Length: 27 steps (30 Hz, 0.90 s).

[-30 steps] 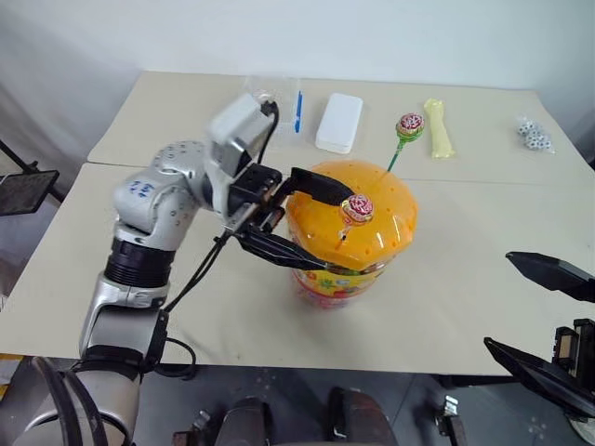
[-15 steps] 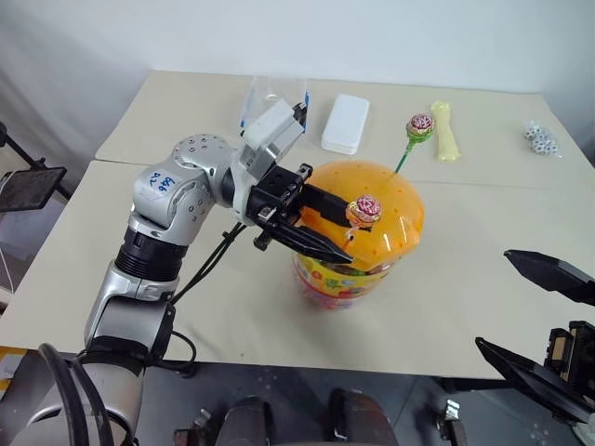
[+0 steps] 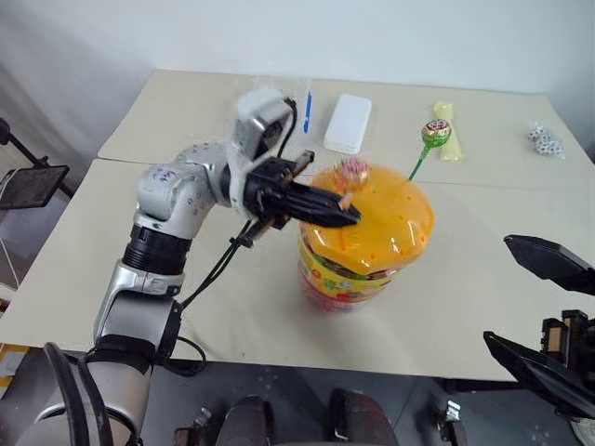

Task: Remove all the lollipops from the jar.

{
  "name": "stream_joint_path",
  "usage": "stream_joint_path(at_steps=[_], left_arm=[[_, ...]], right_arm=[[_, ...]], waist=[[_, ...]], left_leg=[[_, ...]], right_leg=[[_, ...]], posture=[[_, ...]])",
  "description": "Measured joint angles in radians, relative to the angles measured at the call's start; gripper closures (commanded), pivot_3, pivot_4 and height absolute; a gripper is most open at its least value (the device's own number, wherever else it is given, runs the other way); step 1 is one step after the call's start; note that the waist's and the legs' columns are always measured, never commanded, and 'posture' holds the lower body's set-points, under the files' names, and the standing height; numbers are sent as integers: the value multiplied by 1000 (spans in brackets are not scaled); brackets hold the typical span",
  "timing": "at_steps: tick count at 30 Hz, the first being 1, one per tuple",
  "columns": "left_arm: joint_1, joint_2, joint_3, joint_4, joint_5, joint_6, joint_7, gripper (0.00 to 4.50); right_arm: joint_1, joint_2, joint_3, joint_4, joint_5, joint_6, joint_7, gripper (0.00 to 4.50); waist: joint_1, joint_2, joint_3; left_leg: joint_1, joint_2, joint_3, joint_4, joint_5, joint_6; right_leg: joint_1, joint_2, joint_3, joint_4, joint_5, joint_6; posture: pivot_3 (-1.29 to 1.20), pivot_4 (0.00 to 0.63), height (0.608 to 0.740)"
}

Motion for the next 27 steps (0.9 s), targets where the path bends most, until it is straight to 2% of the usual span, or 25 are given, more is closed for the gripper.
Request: stream_joint_path(at_steps=[3,7,9,10,13,16,20,23,27], left_arm=[[-52,7,77,53,-37,33,8,4473],[-69,32,178,128,-34,37,102,4473],[-42,117,188,130,16,16,160,4473],[-5,186,191,131,63,5,196,4473],[91,288,193,122,140,7,251,4473],[243,454,177,68,236,33,321,4473],[551,674,174,-115,274,198,352,4473],[692,689,198,-245,265,330,424,4473],[787,674,276,-371,236,466,526,4473]], right_arm=[[-41,-4,26,13,-21,-1,-2,0],[-85,-28,38,54,-60,0,16,0],[-110,-68,42,77,-80,3,45,0],[-117,-91,37,93,-92,5,66,0],[-116,-118,30,135,-106,14,104,0],[-106,-168,22,173,-137,31,180,0],[-119,-192,27,256,-195,30,286,0],[-123,-199,39,285,-233,30,343,0],[-129,-199,67,294,-277,28,399,0]], waist=[[-1,0,0],[-1,0,0],[-11,0,0],[-20,0,0],[-20,0,0],[-22,0,0],[-20,-1,1],[-1,-1,1],[7,-1,1]], left_leg=[[0,0,0,0,0,0],[0,0,0,0,0,0],[1,0,0,-1,0,0],[2,0,0,-3,0,0],[2,0,0,-4,0,-1],[2,1,0,-5,0,-1],[2,1,0,-6,-1,-1],[1,0,-3,-3,-2,0],[1,1,-3,-1,-2,0]], right_leg=[[0,0,0,0,0,0],[0,0,0,0,0,0],[0,0,0,0,0,0],[0,0,0,0,0,0],[-1,1,-1,1,0,0],[-2,1,0,1,0,0],[-2,1,0,0,0,0],[-1,0,1,1,0,0],[-1,0,2,1,0,-1]], posture=[[0,150,740],[0,150,740],[0,150,740],[0,150,740],[0,150,740],[0,150,740],[0,150,740],[0,150,740],[0,150,740]])
